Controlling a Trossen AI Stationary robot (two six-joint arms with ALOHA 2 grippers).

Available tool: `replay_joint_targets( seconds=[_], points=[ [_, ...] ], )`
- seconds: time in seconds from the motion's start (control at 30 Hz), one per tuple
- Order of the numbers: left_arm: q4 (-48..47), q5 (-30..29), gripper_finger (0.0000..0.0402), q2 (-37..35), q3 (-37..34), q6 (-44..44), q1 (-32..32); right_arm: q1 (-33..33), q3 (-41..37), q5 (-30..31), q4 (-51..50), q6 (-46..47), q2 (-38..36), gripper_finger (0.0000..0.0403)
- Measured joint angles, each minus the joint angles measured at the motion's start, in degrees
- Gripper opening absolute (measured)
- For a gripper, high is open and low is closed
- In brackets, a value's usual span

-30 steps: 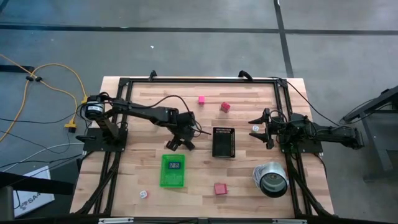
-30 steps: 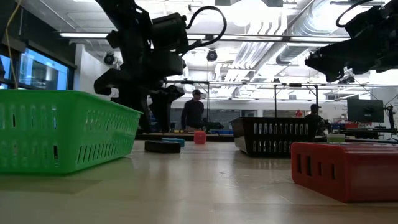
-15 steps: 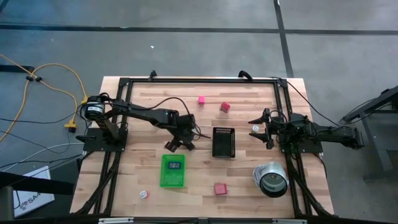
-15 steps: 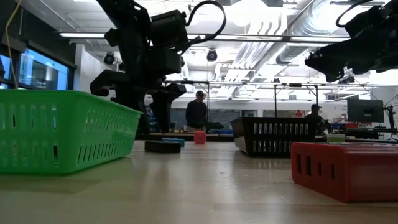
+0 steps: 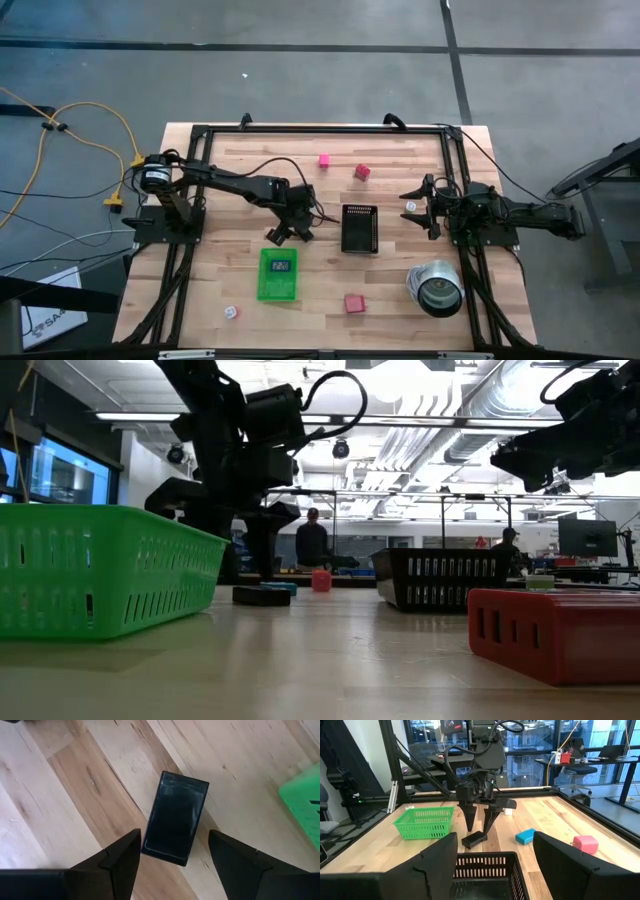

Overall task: Pick & Place Office items
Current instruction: Put the black digital clock into the green bin

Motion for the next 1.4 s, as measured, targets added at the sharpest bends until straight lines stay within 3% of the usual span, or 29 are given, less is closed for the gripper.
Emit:
replay_joint_targets(
  seconds=[1.4],
  points=[
    [-0.03,-1.6,0.0242,0.07,0.07,0.48,-0.82,0.0,0.01,0.01,-0.17,0.0,-0.01,0.0248]
  ],
)
